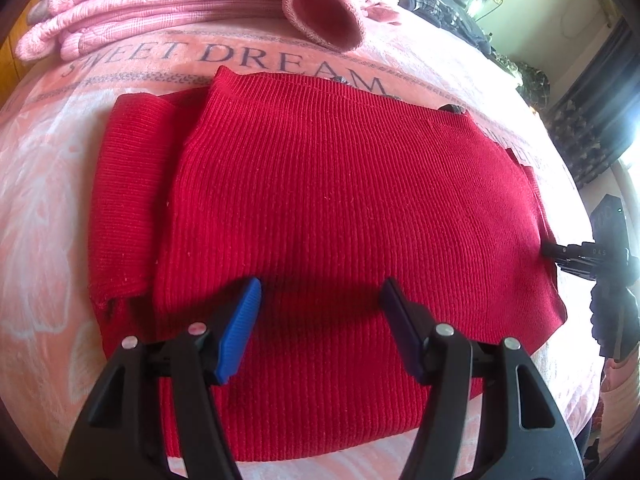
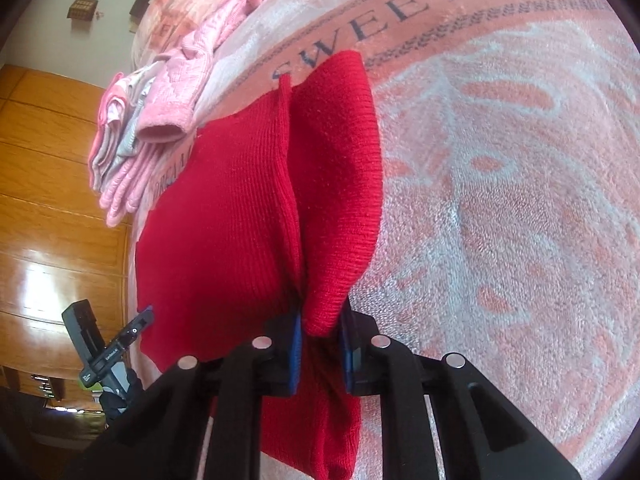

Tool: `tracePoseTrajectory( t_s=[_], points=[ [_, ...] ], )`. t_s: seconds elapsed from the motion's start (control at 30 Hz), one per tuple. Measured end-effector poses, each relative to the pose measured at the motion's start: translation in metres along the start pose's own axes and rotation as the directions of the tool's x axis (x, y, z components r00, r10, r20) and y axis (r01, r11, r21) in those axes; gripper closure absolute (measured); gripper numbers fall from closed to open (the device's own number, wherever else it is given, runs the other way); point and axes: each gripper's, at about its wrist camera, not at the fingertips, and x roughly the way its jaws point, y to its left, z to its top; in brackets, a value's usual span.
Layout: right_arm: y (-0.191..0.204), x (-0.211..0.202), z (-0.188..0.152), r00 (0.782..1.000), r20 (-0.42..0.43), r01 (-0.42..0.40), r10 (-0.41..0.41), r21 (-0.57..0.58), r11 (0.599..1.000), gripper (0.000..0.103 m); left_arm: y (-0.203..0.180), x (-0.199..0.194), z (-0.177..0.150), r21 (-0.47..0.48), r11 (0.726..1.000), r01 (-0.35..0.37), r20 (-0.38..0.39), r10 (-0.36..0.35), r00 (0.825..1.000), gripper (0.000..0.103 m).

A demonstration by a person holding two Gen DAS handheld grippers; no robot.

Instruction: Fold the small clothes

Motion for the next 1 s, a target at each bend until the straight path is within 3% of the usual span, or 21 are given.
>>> tracePoseTrajectory(
  t_s=[0.3,0.5,0.73,0.83,1.0],
  points=[
    [-0.001,-0.002,-0.004,1.000,0.006,0.003,-0.003,0.012,1.000,0.088,-0.001,0.002,0.000,0.001,1.000,0.009,0.006,-0.009,1.000,0.035],
    [0.022,-0.011,0.002,0.998,0.005,0.068,-0.068,0.025,0.997,0.088,-0.001,-0.005,0.004,-0.010,1.000,0.027,-0.004,-0.027,1.000,0.036],
    [0.144,-0.034,0.007,0.994,0.083,0.093,-0.078,-0.193,0.977,0.088,0.002,-0.034,-0.005,0.045,0.995,0.088,0.023,-0.089,0.996,0.036],
    [0.203,-0.010,0.006,0.996,0.056,0.088,-0.075,-0.292,0.952,0.088,0.004,-0.032,-0.009,0.065,0.993,0.103,0.012,-0.104,0.995,0.036],
    [0.258,0.056,-0.009,0.993,-0.039,0.087,-0.110,-0.383,0.920,0.088,0.015,-0.025,-0.013,0.040,0.992,0.118,0.002,-0.118,0.993,0.036]
  ],
)
